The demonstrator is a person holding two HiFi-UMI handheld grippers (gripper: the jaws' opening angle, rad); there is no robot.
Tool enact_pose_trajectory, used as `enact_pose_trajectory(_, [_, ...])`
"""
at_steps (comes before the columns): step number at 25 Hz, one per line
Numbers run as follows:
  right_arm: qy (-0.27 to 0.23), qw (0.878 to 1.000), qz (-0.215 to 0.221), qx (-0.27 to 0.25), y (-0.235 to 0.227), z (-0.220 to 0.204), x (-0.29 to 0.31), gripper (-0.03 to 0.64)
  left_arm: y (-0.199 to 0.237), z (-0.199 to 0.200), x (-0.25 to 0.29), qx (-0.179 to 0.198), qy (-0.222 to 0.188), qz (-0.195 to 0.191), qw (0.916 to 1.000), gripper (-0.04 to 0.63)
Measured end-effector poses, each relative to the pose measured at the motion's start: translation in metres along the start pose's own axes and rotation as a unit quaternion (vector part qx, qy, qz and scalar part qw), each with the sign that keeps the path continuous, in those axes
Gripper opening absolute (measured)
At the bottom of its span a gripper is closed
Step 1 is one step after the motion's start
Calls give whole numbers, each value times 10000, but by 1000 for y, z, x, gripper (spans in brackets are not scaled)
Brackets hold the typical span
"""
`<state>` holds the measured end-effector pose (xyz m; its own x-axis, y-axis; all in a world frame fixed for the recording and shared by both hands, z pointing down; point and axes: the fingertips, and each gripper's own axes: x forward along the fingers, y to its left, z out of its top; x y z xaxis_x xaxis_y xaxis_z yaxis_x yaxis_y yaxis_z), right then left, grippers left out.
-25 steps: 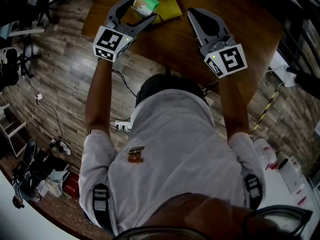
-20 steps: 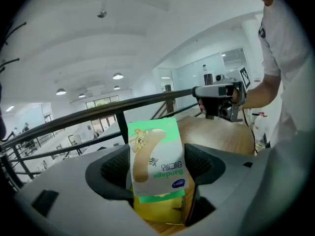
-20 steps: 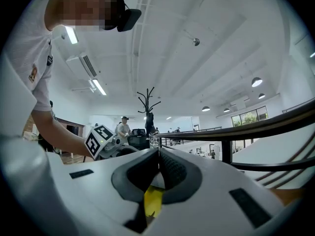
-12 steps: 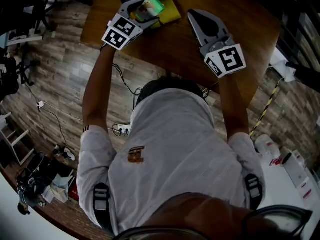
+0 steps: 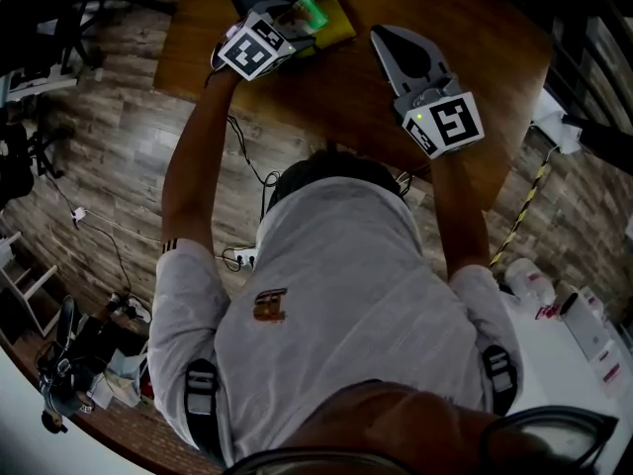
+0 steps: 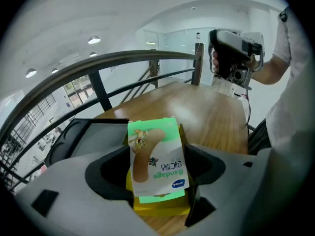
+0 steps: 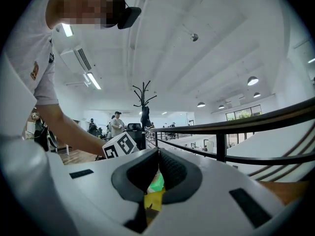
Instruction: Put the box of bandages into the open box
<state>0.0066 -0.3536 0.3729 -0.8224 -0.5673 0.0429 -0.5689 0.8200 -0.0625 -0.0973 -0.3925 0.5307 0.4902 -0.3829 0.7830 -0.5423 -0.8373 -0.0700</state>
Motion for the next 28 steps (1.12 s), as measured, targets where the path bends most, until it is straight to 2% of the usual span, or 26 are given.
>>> enact_pose_trajectory(7, [88, 9999, -117, 84, -9, -11, -2, 32, 7, -14, 30, 78, 655, -224, 9976, 354])
enact_pose_trajectory(14, [167, 9994, -269, 155, -24, -21, 5, 32, 22, -26, 55, 202, 1105, -441, 9927, 354])
enact_pose_trajectory(19, [207, 9989, -346, 224, -37, -28, 1, 32, 19, -33, 75, 127, 1382, -655, 9882, 354])
enact_pose_trajectory(28, [244, 9982, -435, 325, -54, -41, -9, 32, 13, -30, 96, 164, 1498, -822, 9851, 354])
